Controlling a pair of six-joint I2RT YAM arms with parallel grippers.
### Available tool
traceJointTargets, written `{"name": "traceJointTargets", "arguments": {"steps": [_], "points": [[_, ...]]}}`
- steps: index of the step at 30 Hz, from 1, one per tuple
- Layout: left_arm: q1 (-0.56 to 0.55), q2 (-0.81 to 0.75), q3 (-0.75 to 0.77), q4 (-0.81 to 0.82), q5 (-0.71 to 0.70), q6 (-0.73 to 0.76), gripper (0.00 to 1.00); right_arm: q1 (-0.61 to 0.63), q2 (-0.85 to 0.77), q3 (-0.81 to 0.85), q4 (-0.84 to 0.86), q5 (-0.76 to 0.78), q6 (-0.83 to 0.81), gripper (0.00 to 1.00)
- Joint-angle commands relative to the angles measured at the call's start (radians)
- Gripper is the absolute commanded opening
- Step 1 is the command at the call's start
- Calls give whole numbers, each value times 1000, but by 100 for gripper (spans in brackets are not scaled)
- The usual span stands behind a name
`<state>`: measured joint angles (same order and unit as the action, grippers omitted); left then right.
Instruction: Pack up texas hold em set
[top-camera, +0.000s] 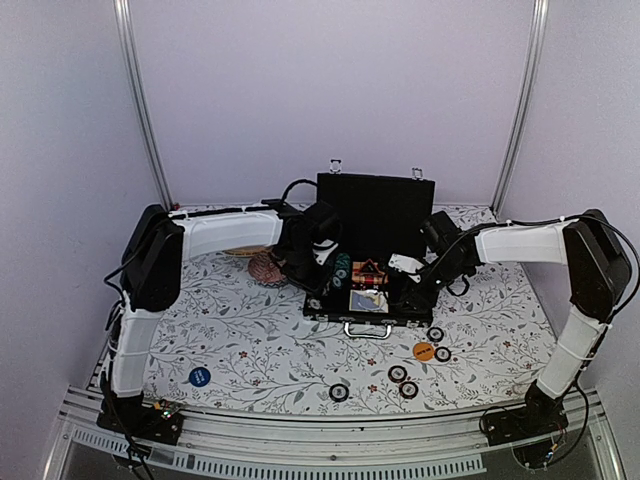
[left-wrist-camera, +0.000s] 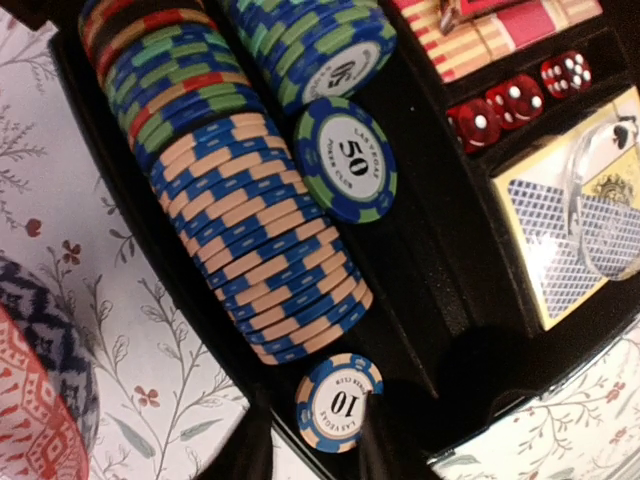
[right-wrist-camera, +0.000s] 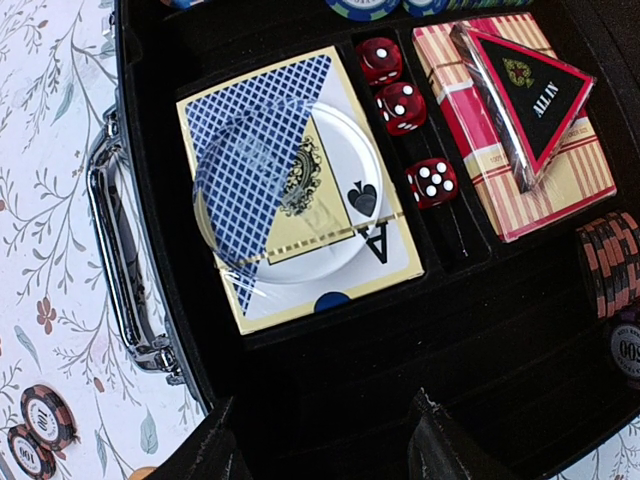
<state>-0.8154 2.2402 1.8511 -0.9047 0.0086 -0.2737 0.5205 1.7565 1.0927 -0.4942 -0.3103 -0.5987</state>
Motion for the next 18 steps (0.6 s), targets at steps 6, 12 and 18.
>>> {"name": "traceJointTargets", "arguments": {"steps": [6, 12, 18], "points": [[-32, 49, 74, -175, -179, 144, 55, -3, 21, 26, -14, -18, -7, 57], [-34, 93, 85, -174, -148, 176, 52, -3, 28, 25, -15, -17, -7, 57], [-36, 160, 115, -220, -236, 219, 52, -3, 35, 27, -18, -16, -9, 57]]}}
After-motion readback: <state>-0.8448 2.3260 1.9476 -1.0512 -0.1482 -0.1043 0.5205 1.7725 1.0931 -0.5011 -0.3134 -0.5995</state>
